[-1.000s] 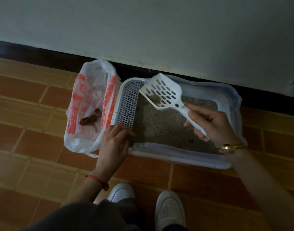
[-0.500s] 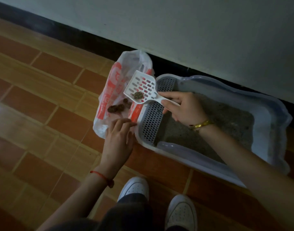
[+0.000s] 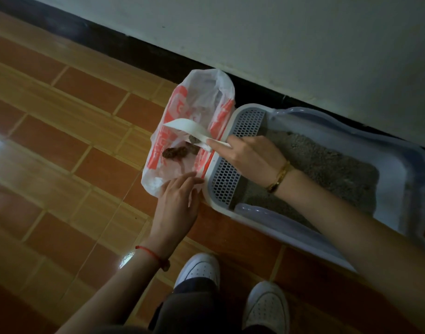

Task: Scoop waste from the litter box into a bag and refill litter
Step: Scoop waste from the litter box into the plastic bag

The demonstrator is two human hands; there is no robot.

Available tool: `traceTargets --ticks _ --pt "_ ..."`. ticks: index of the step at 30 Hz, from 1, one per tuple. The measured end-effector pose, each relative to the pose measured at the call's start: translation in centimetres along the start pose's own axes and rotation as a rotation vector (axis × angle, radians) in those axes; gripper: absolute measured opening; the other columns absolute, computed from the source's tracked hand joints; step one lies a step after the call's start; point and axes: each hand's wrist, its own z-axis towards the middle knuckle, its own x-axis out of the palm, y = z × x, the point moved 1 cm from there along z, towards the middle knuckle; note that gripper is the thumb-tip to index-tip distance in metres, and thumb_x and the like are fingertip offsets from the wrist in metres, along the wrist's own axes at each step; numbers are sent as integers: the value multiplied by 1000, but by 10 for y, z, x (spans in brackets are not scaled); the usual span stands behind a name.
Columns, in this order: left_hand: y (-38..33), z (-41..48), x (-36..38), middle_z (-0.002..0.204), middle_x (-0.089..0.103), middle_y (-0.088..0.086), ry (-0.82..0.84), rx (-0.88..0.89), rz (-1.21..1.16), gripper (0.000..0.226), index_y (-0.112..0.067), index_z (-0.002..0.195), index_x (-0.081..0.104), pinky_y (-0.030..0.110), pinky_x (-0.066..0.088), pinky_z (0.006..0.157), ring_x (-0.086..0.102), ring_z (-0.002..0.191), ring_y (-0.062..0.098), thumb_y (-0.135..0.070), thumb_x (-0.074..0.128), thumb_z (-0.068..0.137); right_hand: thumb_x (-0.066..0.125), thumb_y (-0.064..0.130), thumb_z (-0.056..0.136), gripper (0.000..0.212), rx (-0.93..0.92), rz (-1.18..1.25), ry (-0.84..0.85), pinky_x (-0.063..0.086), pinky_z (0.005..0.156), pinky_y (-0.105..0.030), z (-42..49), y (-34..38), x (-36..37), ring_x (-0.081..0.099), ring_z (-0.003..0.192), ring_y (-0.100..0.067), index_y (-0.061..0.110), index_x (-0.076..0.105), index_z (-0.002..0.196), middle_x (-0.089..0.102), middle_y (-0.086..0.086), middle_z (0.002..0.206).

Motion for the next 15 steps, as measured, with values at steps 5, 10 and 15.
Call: traceTargets --ticks 5,10,15 --pt "-5 1 0 125 66 -1 -2 -8 -9 29 -19 120 64 47 45 101 61 115 18 -12 55 93 30 3 87 51 -34 -77 -36 33 37 -20 -10 0 -10 49 39 -16 13 61 126 56 -7 63" --pt "-7 4 0 124 65 -2 -11 10 -11 29 -20 121 64 49 45 100 60 113 18 -13 54 94 61 19 90 40 245 262 -102 34 42 -17 -17 -8 -24 52 46 -12 18 57 130 64 -6 69" --pt "-17 12 6 128 60 2 -26 82 -49 32 -20 124 60 50 48 94 56 116 21 -16 48 95 62 20 91 32 825 792 -256 41 46 -6 -56 -23 -51 57 48 6 17 64 122 72 4 81"
